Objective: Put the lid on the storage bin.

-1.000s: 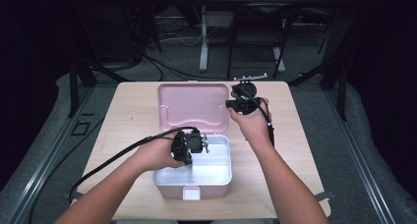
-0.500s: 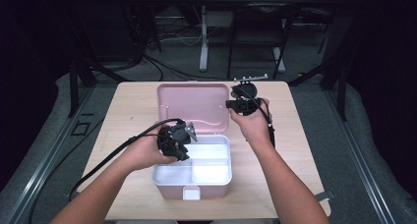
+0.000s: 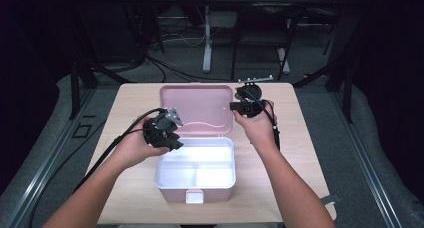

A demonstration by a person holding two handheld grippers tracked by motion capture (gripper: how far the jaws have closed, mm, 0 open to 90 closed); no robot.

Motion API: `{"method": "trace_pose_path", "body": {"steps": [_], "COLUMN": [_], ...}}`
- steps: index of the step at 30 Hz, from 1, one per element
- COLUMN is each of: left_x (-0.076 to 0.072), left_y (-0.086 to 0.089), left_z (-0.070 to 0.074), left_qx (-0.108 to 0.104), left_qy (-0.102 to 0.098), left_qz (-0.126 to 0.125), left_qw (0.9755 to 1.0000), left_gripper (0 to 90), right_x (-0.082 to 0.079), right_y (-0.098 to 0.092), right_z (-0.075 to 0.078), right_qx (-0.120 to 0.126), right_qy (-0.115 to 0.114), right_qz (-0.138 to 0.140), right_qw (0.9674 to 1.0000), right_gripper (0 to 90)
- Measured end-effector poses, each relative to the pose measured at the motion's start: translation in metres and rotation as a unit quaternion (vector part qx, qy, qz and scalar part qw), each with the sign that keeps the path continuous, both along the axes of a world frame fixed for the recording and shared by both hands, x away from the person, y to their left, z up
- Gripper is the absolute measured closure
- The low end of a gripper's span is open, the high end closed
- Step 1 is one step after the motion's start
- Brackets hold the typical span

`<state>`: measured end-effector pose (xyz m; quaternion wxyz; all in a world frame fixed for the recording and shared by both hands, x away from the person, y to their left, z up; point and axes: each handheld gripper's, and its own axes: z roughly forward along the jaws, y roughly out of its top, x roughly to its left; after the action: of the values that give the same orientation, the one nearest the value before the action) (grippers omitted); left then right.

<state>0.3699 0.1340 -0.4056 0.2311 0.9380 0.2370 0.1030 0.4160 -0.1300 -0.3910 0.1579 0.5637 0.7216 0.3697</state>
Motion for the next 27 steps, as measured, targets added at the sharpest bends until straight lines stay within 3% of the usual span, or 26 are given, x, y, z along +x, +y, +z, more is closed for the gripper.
{"method": "trace_pose_path", "body": {"steps": [3, 6, 8, 13, 15, 20, 23, 27], "left_x": [0.004, 0.008, 0.011, 0.020, 0.023, 0.029, 0.031, 0.034], "left_y": [0.008, 0.017, 0.024, 0.039, 0.042, 0.050, 0.053, 0.057], "left_z": [0.003, 0.006, 0.008, 0.007, 0.005, 0.004, 0.004, 0.006], "left_qx": [-0.020, -0.047, -0.068, -0.094, -0.098, -0.117, -0.128, -0.153], "left_qy": [-0.014, -0.026, -0.035, -0.051, -0.051, -0.059, -0.066, -0.076], "left_qz": [0.028, 0.064, 0.091, 0.144, 0.156, 0.188, 0.198, 0.210], "left_qw": [0.9993, 0.9965, 0.9930, 0.9838, 0.9816, 0.9733, 0.9696, 0.9629], "left_gripper": [64.3, 62.6, 60.8, 58.8, 58.6, 58.7, 59.3, 61.6], "right_x": [0.000, 0.000, -0.001, -0.001, -0.001, -0.001, -0.002, -0.003], "right_y": [0.000, 0.000, 0.000, 0.000, 0.000, -0.001, -0.001, -0.001], "right_z": [0.000, 0.000, 0.000, 0.000, 0.000, 0.000, 0.000, 0.000], "right_qx": [0.000, -0.001, 0.000, -0.001, 0.001, 0.000, 0.001, 0.001], "right_qy": [0.000, 0.000, -0.001, 0.001, 0.001, -0.002, -0.003, -0.005], "right_qz": [0.000, 0.000, 0.001, -0.001, 0.001, 0.002, 0.003, 0.004], "right_qw": [1.0000, 1.0000, 1.0000, 1.0000, 1.0000, 1.0000, 1.0000, 1.0000], "right_gripper": [88.0, 88.0, 88.0, 88.0, 88.0, 88.0, 88.0, 88.0]}}
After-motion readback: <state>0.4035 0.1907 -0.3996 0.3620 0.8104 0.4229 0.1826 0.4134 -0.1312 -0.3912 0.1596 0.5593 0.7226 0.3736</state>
